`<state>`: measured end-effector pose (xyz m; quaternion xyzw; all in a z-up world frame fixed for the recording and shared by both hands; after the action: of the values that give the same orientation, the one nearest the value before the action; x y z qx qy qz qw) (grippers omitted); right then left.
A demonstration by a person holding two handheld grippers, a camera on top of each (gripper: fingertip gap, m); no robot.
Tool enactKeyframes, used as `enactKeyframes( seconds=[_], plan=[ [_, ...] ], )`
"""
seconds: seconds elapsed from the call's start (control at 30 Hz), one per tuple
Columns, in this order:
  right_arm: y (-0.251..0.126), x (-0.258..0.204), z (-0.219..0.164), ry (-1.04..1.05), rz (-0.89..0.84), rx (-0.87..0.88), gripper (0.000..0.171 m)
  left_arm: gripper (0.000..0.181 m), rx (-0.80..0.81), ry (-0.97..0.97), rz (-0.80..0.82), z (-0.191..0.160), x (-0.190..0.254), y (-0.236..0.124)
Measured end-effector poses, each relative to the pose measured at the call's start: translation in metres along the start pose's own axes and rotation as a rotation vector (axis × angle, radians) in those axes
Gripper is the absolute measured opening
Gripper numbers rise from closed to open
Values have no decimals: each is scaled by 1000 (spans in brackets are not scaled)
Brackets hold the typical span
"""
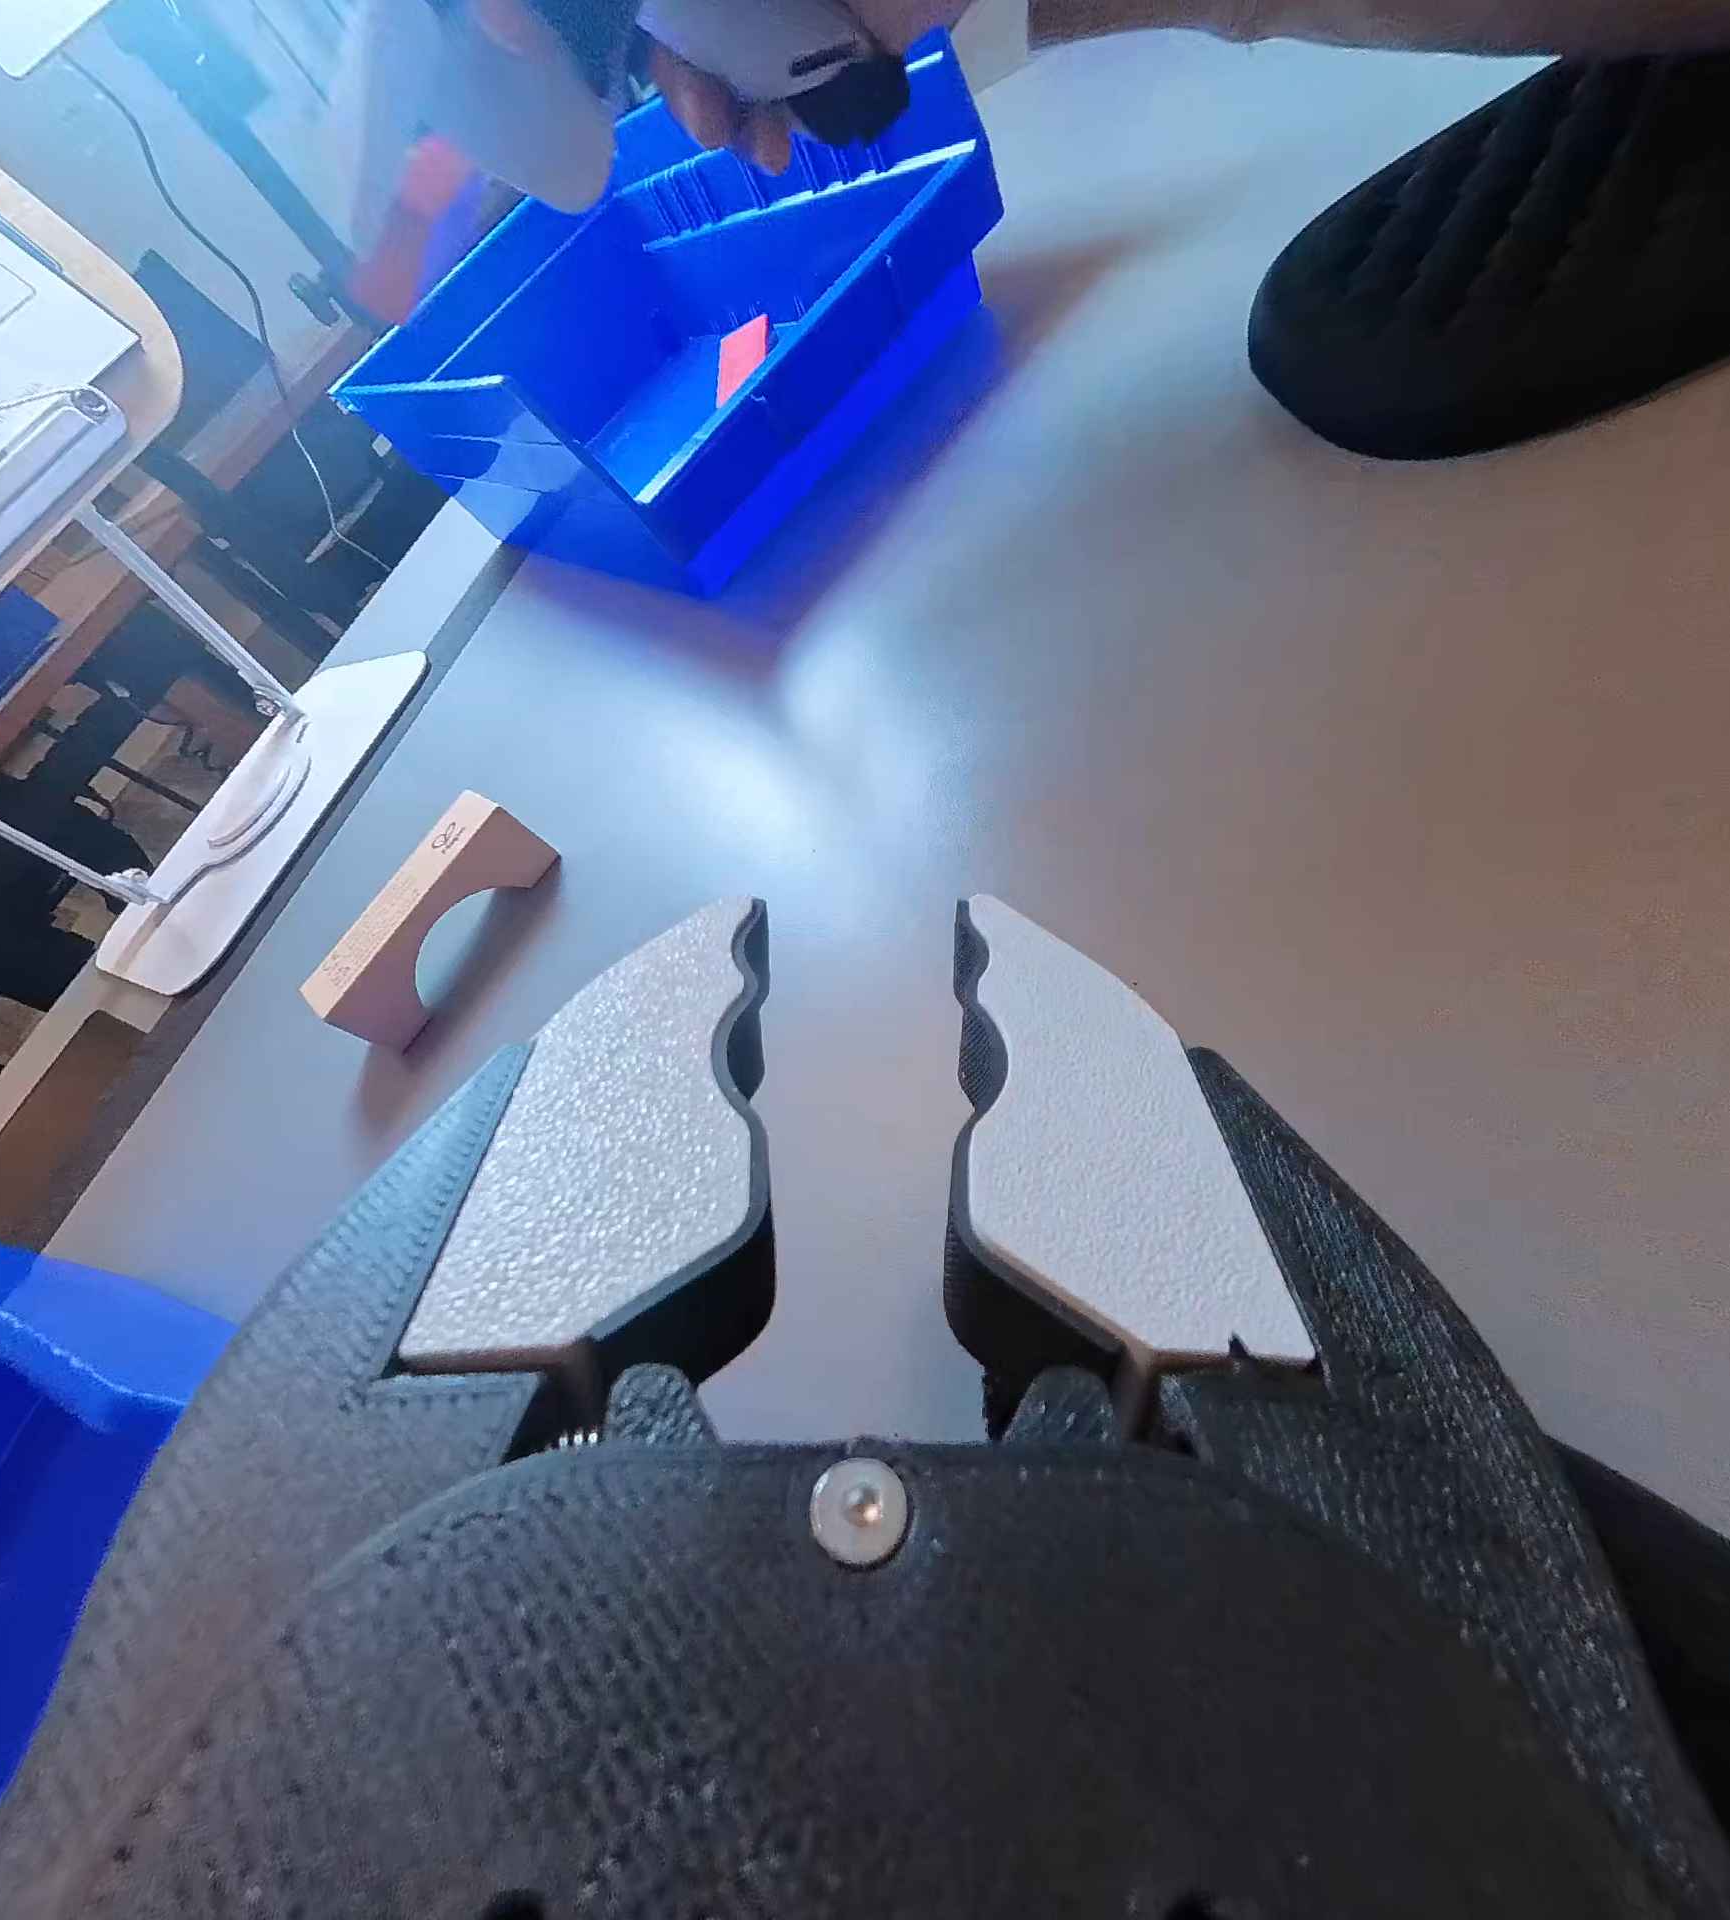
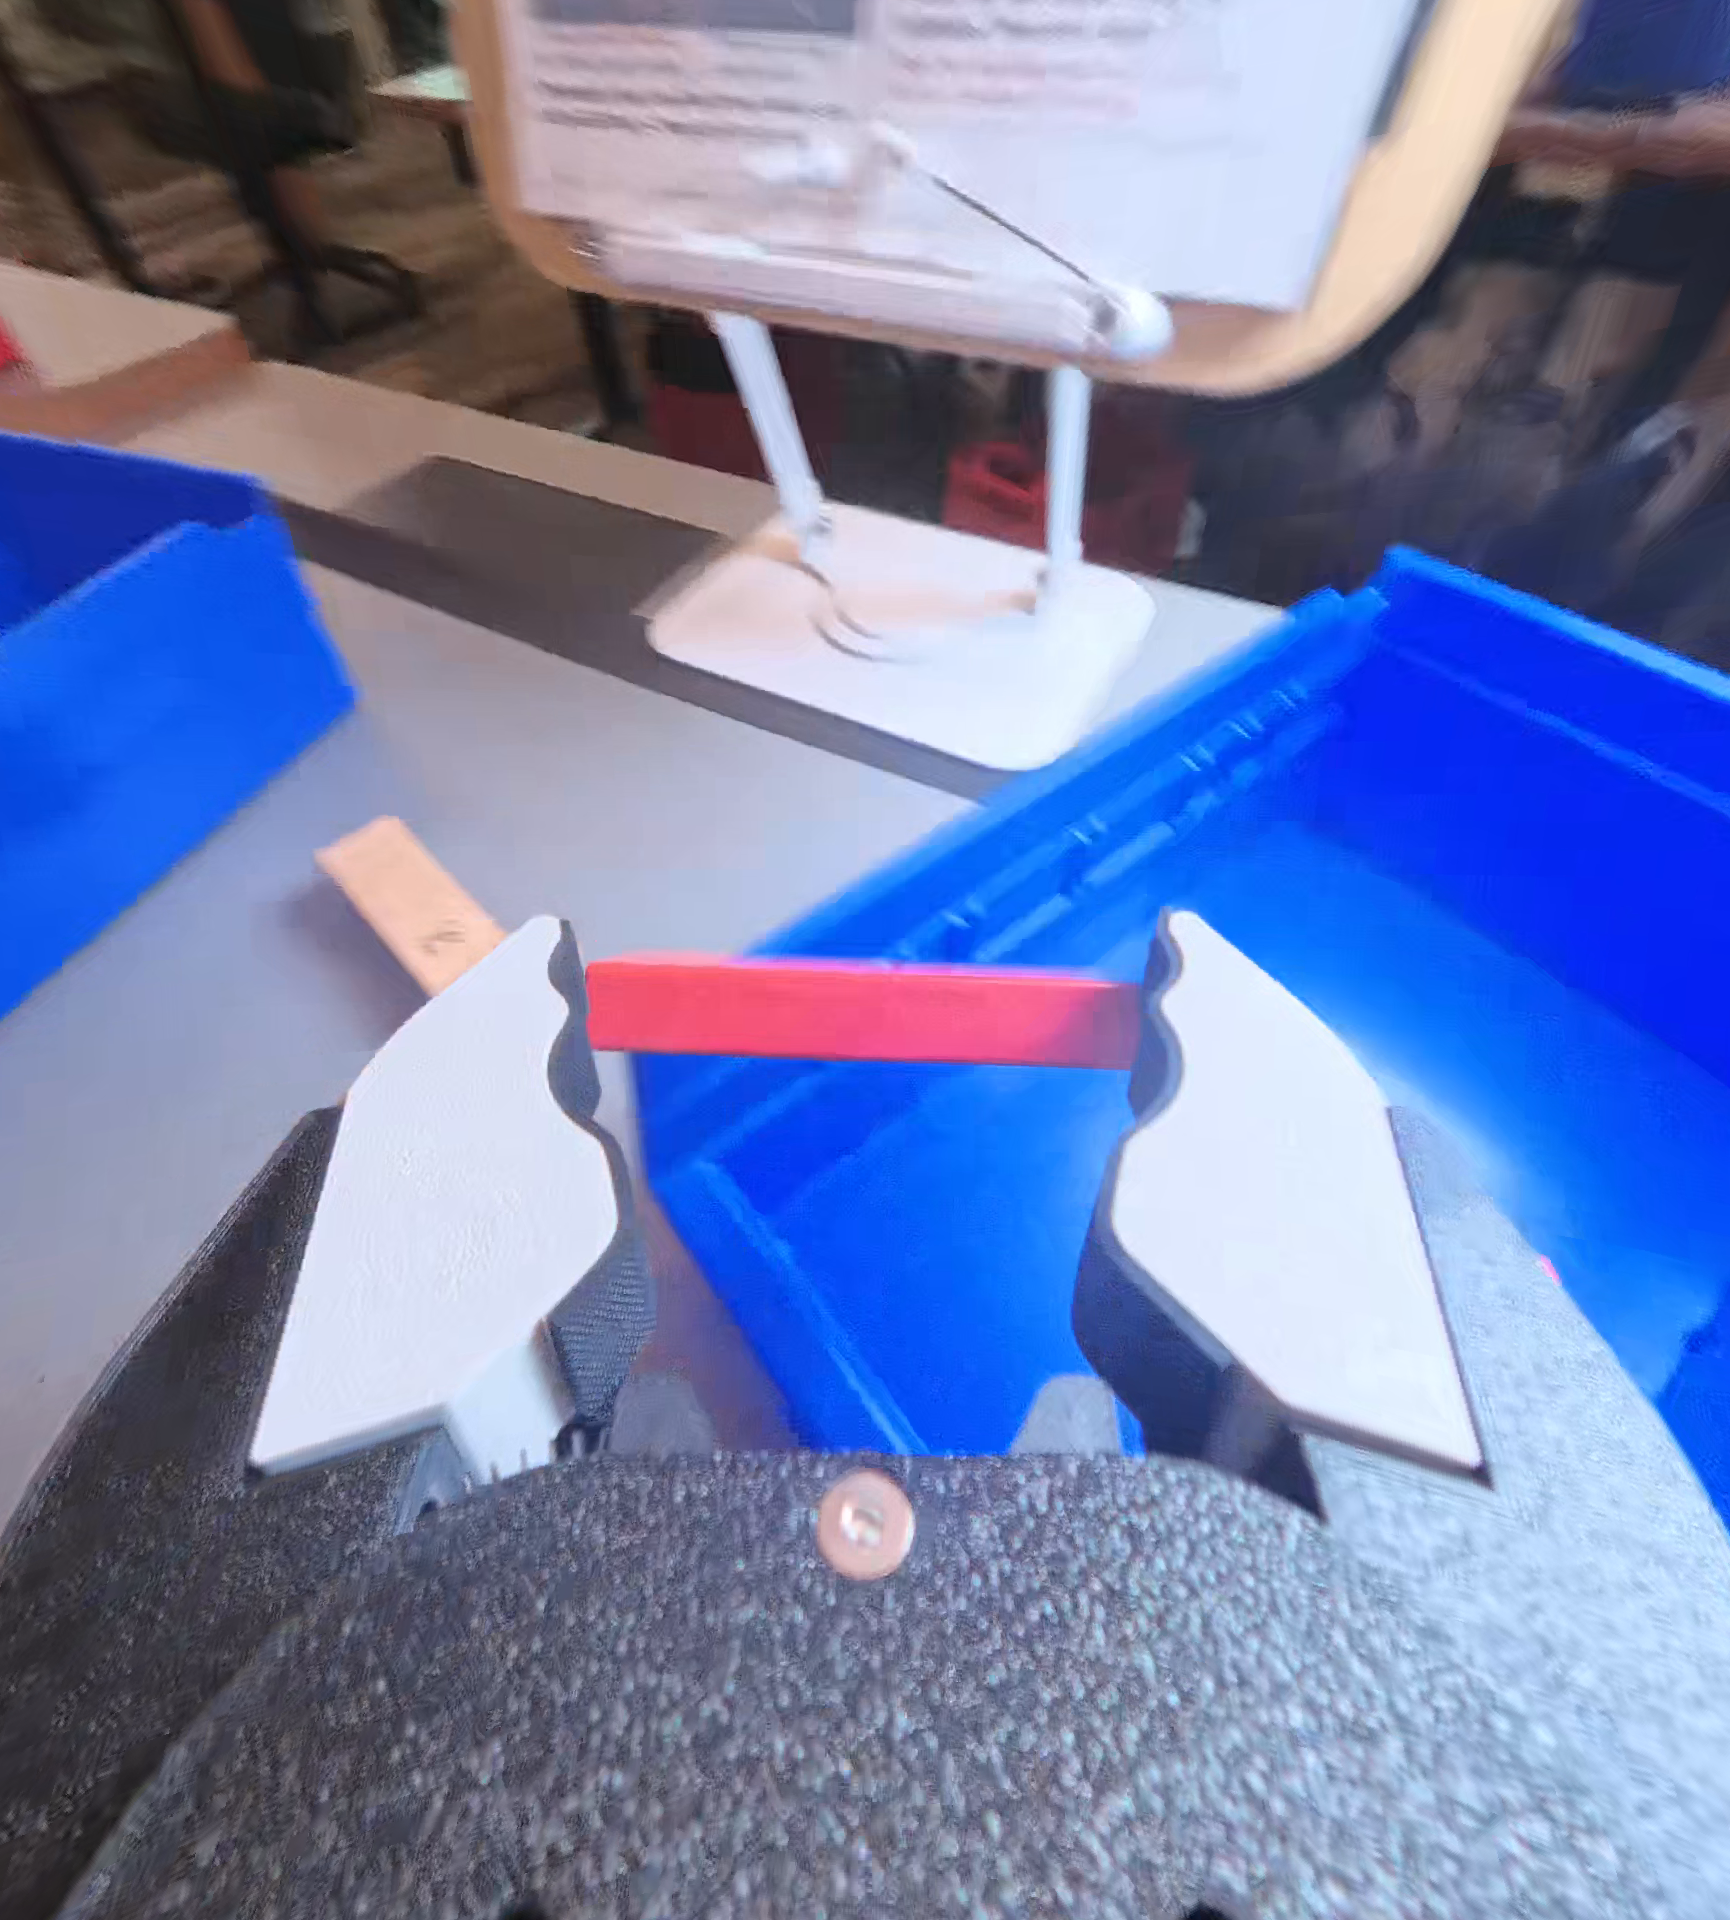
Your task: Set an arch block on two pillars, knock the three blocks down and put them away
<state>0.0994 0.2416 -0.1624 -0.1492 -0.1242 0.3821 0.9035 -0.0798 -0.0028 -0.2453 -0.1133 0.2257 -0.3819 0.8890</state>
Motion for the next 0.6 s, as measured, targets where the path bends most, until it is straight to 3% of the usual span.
enactKeyframes(
  seconds=[0.07,0.3,0.47,0.6],
  plan=[
    [2,23,-18,75,-48,-19,76,34,-6,0,-2,-1,0,1],
    [-1,46,-24,86,-181,15,64,34,-3,6,-1,-1,0,0],
    [-2,19,-2,-8,-131,118,60,34,-8,20,-1,-1,2,0],
    [2,-44,18,-250,48,209,54,34,-8,17,-2,-1,1,0]
  ],
)
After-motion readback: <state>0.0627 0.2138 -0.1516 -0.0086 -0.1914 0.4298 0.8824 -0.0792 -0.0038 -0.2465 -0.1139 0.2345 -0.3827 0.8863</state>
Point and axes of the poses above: each gripper's, where its closed fingertips meet, y out along the fingers, z out of its top, x = y × z across the jaws, the point moved 4 cm from there along -y, back along the fingers, and after that the axes turned 9 degrees about -y, right-handed, at the moved point
